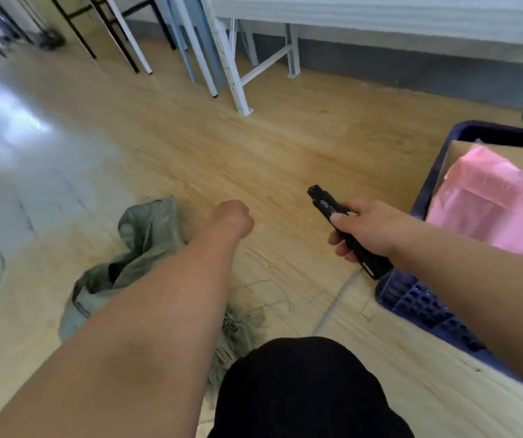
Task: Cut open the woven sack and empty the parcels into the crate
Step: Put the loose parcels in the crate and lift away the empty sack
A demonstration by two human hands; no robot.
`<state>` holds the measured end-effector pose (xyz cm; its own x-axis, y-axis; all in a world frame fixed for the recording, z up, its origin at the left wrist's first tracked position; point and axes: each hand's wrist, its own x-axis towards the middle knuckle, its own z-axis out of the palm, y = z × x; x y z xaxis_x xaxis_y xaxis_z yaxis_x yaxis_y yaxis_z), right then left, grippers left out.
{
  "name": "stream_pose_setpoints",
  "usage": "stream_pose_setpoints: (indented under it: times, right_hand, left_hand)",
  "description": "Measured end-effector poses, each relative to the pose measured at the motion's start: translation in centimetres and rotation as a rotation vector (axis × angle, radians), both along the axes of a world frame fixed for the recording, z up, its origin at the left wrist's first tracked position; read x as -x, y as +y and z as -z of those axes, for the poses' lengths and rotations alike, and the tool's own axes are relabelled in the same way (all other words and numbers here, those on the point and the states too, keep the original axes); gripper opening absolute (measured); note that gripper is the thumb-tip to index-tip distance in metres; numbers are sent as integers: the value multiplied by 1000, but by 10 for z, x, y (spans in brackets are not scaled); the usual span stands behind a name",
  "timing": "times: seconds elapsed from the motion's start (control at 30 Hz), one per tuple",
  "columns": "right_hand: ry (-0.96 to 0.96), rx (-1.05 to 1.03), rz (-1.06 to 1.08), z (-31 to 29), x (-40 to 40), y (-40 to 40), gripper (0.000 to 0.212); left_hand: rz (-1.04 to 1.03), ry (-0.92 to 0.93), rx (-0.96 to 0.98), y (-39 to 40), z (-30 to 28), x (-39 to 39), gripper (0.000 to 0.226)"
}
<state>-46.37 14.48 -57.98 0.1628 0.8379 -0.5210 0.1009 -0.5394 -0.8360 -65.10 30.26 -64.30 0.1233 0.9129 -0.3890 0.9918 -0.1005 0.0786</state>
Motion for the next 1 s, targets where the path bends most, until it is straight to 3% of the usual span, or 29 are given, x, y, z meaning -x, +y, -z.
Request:
stream_pose_setpoints:
  times: [0.17,0.33,0.4,0.53,0.67,0.8,0.93,1.0]
  right_hand:
    - [1,48,-45,18,31,21,33]
    - [-76,94,-70,36,39,32,33]
    - [-83,110,-70,40,39,34,33]
    - [-102,111,-69,46,33,33,36]
    - [-92,96,-60,45,19,24,36]
    - [-56,41,-25,41,0,10,37]
    - [-10,-54,84,33,-20,1,46]
    - [-20,-128,139,22,-33,-4,46]
  left_hand:
    - [-290,141,-149,-12,42,56,50]
    - [-644,214,101,-14,80,108,54]
    - [-631,143,213,-12,93,113,61]
    - [-618,-211,315,-2,106,87,57]
    - [-659,-160,232,9,114,57,65]
    - [-808,-418,437,8,125,29,76]
    - [-695,-532,202,15,102,-40,69]
    - [-541,-563,16,17,82,-82,47]
